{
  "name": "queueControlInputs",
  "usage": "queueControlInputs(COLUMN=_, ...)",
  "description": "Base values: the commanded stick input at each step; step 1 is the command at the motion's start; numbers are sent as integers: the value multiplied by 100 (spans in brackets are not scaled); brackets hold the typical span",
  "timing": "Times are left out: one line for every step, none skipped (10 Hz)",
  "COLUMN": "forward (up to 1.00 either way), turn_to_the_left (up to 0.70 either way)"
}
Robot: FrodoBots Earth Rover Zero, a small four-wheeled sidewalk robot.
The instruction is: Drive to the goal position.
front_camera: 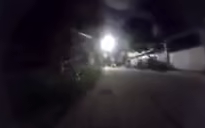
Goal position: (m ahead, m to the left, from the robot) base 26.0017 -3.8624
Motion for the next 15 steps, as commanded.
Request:
queueControlInputs(forward=70, turn_to_the_left=-22)
queueControlInputs(forward=70, turn_to_the_left=-7)
queueControlInputs(forward=70, turn_to_the_left=0)
queueControlInputs(forward=70, turn_to_the_left=0)
queueControlInputs(forward=70, turn_to_the_left=0)
queueControlInputs(forward=70, turn_to_the_left=0)
queueControlInputs(forward=70, turn_to_the_left=0)
queueControlInputs(forward=70, turn_to_the_left=0)
queueControlInputs(forward=70, turn_to_the_left=0)
queueControlInputs(forward=70, turn_to_the_left=0)
queueControlInputs(forward=70, turn_to_the_left=0)
queueControlInputs(forward=70, turn_to_the_left=0)
queueControlInputs(forward=70, turn_to_the_left=0)
queueControlInputs(forward=70, turn_to_the_left=0)
queueControlInputs(forward=70, turn_to_the_left=0)
